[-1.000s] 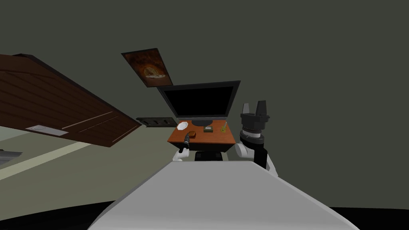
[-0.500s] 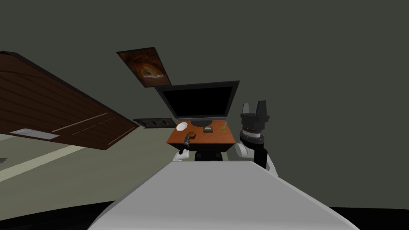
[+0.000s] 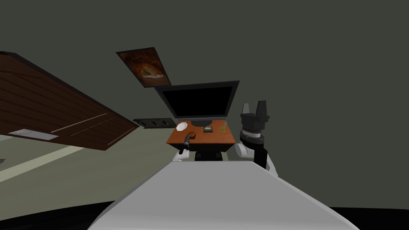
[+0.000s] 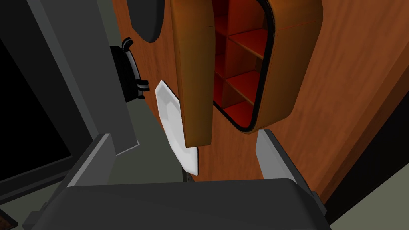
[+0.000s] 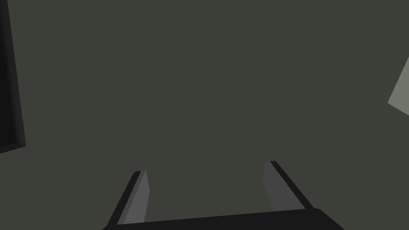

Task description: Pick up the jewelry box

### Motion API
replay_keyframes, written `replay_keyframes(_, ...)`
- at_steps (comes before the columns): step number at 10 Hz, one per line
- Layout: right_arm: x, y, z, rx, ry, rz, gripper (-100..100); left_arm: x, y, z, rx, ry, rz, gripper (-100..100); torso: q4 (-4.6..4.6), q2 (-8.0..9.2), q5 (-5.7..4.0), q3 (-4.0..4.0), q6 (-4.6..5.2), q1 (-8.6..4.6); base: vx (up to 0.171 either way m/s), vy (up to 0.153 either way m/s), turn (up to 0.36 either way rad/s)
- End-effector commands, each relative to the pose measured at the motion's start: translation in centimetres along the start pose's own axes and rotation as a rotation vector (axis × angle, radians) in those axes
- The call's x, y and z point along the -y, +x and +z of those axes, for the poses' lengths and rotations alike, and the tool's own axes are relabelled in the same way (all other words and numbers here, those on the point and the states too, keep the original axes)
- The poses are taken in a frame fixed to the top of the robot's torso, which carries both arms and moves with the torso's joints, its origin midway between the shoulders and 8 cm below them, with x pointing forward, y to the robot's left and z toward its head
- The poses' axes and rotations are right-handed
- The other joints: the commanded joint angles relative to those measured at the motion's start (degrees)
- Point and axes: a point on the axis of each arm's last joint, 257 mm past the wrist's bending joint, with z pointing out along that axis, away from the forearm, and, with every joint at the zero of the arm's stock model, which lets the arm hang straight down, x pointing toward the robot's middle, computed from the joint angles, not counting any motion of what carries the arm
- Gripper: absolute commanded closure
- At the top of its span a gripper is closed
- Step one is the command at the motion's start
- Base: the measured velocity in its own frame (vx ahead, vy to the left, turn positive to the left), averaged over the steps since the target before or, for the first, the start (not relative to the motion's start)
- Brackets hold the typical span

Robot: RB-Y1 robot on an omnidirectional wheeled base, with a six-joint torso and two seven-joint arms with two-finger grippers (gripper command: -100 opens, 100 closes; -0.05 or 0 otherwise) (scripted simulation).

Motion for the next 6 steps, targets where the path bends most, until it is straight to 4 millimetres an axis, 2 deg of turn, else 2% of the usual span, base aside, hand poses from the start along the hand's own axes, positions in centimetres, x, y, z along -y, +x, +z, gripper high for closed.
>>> replay_keyframes(1,0.0,0.0,0.0,0.000,0.000,0.000,0,0.0,0.0,0.0,0.000,0.000,0.000,-100,0.00,0.00,0.00,0.00,0.00,0.00,-0.006,-0.008,0.024)
replay_keyframes(6,0.0,0.0,0.0,0.000,0.000,0.000,0,-1.2,0.1,-0.5,0.001,-0.001,-0.001,-100,-0.01,-0.06,0.02,-0.04,0.01,0.10,0.011,0.016,-0.046)
